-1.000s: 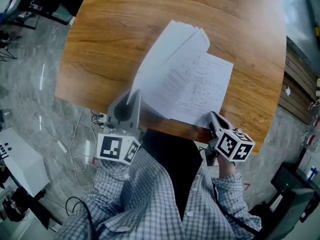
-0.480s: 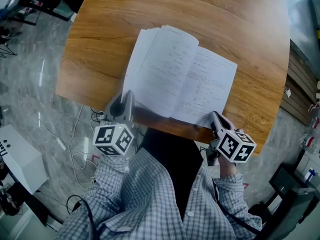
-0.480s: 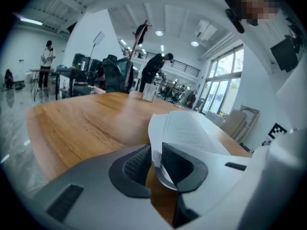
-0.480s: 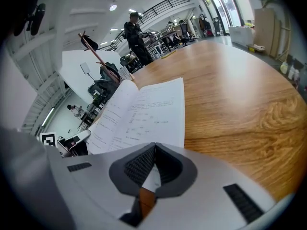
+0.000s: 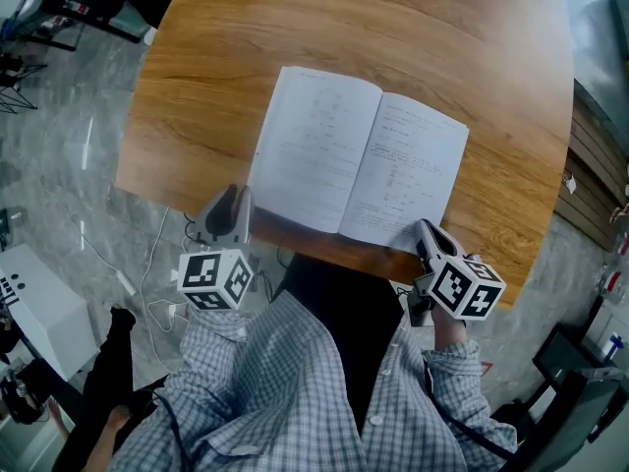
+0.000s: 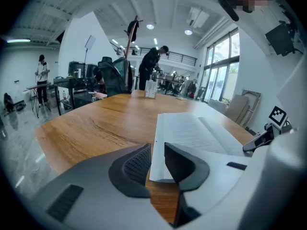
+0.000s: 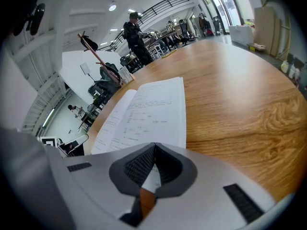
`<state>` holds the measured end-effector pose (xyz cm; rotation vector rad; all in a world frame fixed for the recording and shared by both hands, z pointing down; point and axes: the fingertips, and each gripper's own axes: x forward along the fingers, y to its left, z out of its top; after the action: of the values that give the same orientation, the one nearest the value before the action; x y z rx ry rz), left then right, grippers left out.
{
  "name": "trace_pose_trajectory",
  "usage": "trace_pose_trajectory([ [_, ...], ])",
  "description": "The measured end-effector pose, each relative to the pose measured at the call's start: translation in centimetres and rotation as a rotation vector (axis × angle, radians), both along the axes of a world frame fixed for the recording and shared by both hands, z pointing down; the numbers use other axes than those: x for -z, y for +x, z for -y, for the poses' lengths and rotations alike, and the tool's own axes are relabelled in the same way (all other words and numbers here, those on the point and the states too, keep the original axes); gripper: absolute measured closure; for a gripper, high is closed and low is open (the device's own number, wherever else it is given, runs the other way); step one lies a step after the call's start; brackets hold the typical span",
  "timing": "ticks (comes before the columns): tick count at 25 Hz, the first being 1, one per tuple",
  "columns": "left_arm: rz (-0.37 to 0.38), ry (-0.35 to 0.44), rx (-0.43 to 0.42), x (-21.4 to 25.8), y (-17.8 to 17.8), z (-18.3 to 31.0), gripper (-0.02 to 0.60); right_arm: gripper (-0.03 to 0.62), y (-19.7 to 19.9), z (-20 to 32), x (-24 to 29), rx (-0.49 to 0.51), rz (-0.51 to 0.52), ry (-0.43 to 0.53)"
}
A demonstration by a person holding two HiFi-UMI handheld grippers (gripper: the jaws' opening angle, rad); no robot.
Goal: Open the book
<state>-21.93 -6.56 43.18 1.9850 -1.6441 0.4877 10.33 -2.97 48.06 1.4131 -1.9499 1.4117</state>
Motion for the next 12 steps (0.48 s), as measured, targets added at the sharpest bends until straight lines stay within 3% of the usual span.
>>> trace_pose_trajectory([
  [4,-0.025,0.031,0.022,1.0,-0.2,0.1,0.506,0.574,0.1,-0.1,0.0,-0.008,0.0,0.0],
  [7,-0.069,0.06,-0.032,1.6,1.9,1.1,0.566,0.572,0.0,0.1,0.4,-0.017,0.023,0.034],
  [12,-0.149,0.102,-0.135,2.9,6.7,2.4,0.571,0.574,-0.2,1.0,2.6,-0.025,0.065,0.176],
])
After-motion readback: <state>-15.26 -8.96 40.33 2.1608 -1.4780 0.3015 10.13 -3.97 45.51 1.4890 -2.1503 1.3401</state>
